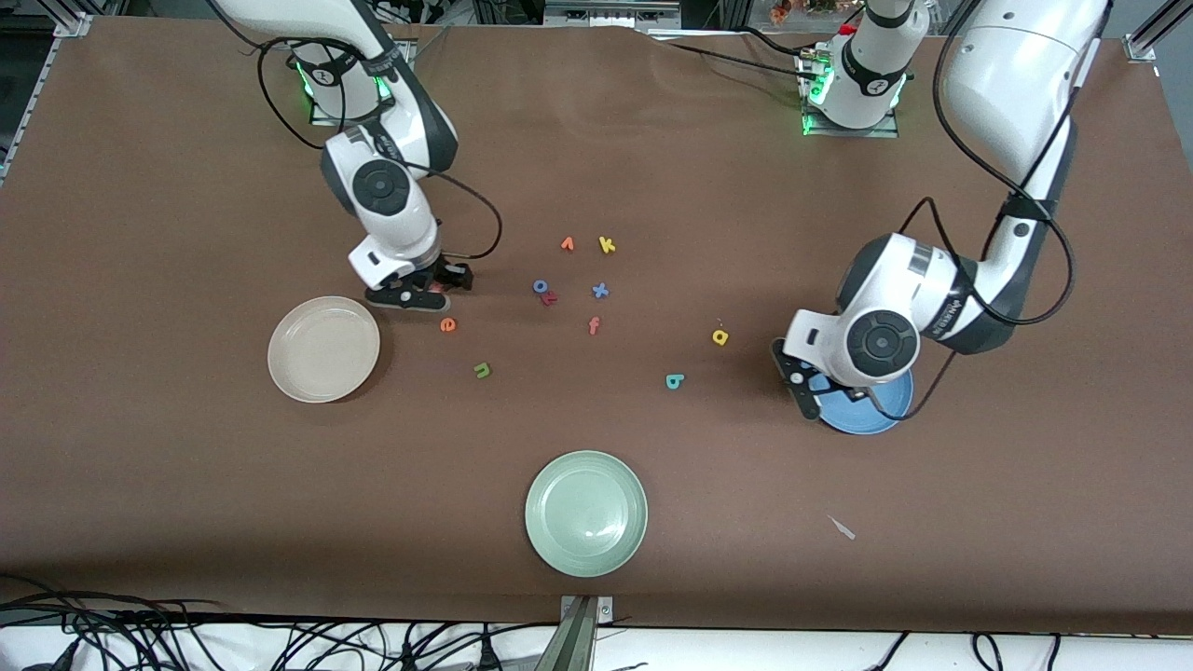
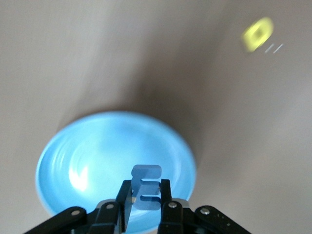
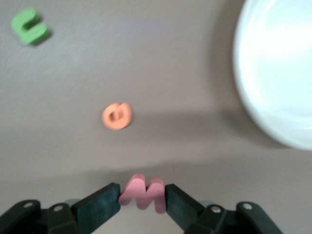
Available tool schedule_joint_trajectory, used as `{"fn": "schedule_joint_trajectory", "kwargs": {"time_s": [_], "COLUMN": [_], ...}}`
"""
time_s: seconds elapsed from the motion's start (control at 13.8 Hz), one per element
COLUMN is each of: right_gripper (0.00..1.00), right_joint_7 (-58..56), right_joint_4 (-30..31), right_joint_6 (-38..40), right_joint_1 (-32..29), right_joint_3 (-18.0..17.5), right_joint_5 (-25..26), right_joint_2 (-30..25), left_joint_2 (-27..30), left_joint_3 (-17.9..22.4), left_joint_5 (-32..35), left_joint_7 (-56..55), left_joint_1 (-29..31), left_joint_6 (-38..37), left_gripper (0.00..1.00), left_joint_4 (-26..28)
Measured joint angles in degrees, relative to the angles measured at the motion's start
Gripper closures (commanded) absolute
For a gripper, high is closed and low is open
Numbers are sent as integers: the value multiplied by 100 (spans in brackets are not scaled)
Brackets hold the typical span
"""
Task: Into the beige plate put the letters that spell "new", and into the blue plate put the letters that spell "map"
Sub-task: 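Drop the m on the white plate while the left gripper drops E on blue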
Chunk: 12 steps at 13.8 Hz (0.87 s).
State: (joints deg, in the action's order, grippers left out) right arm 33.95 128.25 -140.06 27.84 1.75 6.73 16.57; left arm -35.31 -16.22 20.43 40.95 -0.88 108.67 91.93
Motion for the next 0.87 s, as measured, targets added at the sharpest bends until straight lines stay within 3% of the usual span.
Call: {"fn": "schedule_joint_trajectory", "kwargs": {"time_s": [0.15,0.22,0.29,0.36,0.58,0.65,0.87], "right_gripper": [65,64,64,63,47,39,32], "right_joint_7": [-717,-1090,-1453,-1823,-2632,-2740,-2784], "right_joint_4": [-144,-160,-160,-160,-159,-157,-157], "right_joint_6": [257,279,279,272,123,57,-75], "right_joint_1": [-7,-9,-11,-13,-63,-105,-135], "right_joint_3": [368,553,732,927,1359,1396,1399], "right_joint_5": [0,0,0,0,-4,-7,-19], "right_joint_2": [-101,-120,-119,-112,-52,-18,68], "left_joint_2": [-22,-45,-65,-72,-13,50,266], "left_joint_3": [3,5,6,5,-59,-115,-498], "left_joint_5": [239,257,262,265,267,267,251], "left_joint_7": [9,28,38,38,24,-5,-696], "left_joint_1": [303,422,493,525,524,520,516], "left_joint_6": [414,757,1052,1227,1285,1231,865], "left_gripper": [84,57,7,0,0,0,0], "left_joint_4": [206,372,544,681,735,727,716]}}
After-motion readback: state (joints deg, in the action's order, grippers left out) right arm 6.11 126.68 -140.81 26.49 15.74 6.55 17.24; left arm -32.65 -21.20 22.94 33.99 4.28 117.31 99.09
